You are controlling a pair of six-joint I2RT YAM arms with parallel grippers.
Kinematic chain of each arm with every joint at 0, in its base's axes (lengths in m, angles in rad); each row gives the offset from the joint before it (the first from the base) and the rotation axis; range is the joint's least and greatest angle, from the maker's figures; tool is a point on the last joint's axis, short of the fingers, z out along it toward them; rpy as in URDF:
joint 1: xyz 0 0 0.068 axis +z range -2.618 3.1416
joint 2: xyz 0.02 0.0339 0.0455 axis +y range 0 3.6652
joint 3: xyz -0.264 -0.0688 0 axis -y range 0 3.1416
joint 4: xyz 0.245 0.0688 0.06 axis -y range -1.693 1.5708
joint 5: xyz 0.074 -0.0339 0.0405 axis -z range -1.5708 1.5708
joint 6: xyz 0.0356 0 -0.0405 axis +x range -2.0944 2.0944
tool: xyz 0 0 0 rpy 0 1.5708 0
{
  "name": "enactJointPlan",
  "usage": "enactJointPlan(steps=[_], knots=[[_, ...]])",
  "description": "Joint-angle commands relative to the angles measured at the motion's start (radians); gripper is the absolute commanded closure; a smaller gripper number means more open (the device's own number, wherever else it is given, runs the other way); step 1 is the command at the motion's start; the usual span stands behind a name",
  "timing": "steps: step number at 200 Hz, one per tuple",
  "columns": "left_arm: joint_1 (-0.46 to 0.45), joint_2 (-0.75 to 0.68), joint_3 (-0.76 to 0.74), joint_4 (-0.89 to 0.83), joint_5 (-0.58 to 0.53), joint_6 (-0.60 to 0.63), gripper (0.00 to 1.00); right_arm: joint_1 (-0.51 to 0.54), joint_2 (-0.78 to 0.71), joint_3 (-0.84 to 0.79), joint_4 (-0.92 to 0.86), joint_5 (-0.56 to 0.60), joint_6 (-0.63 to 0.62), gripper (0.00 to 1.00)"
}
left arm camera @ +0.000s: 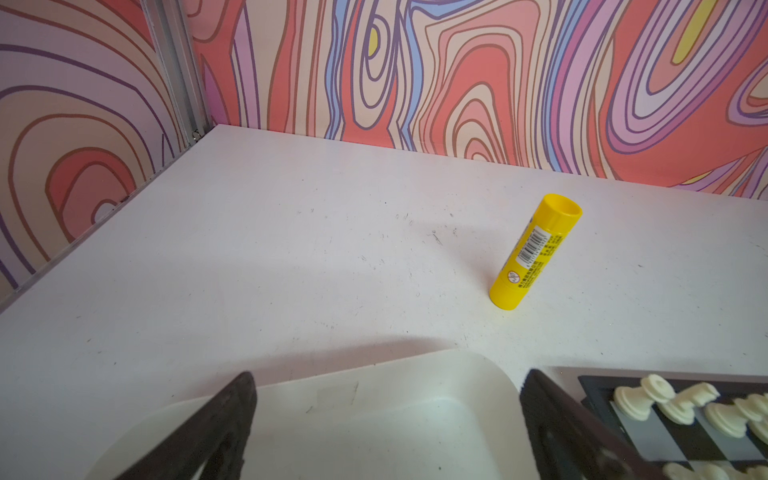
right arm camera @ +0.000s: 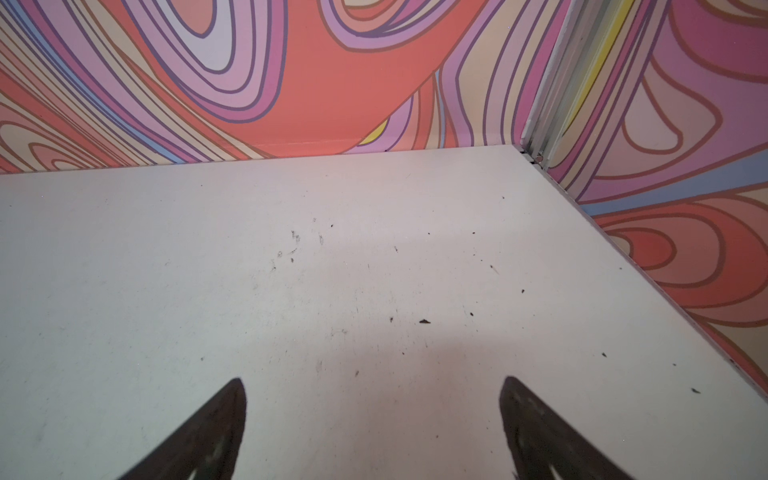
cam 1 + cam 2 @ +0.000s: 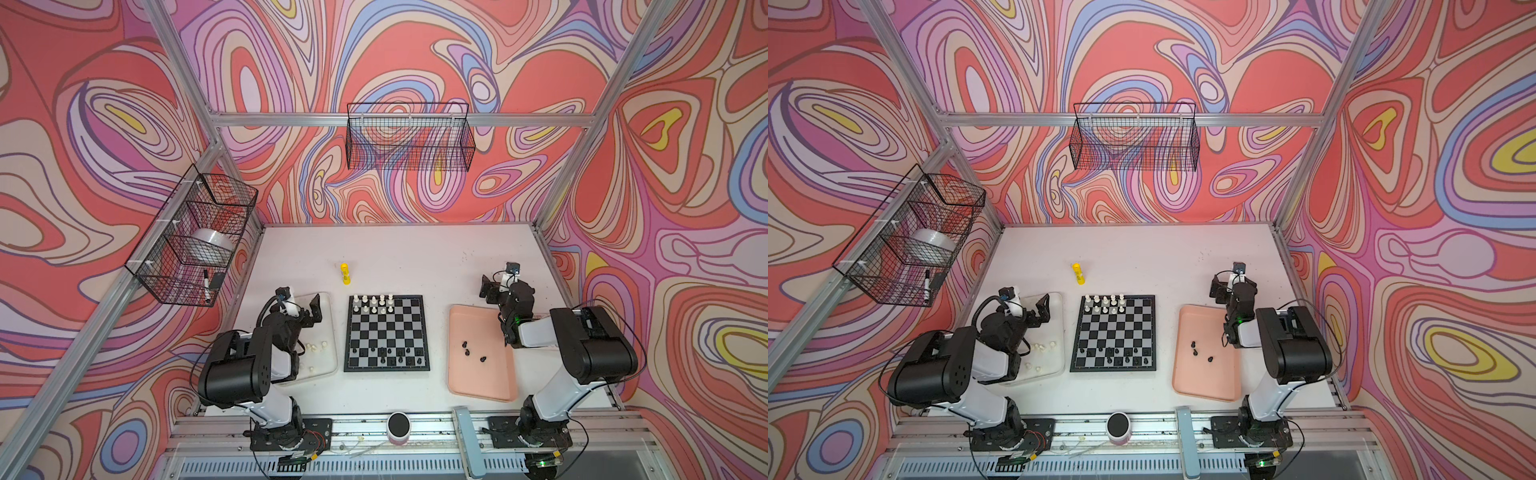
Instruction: Set up the chess pieces on the board
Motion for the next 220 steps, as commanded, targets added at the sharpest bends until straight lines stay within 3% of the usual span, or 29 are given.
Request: enactJointPlan(steps=[1,163,220], knots=[[0.002,0.006,0.001,0.052,0.002,-0.011,0.0,0.001,0.011,0.004,0.008,-0.007,-0.004,0.02],[0.002,0.006,0.005,0.046,0.003,-0.009,0.0,0.002,0.011,0.003,0.006,-0.007,-0.004,0.02],[0.0,0.007,0.013,0.042,0.051,0.007,0.0,-0.009,0.01,0.008,-0.007,-0.022,0.005,0.02]])
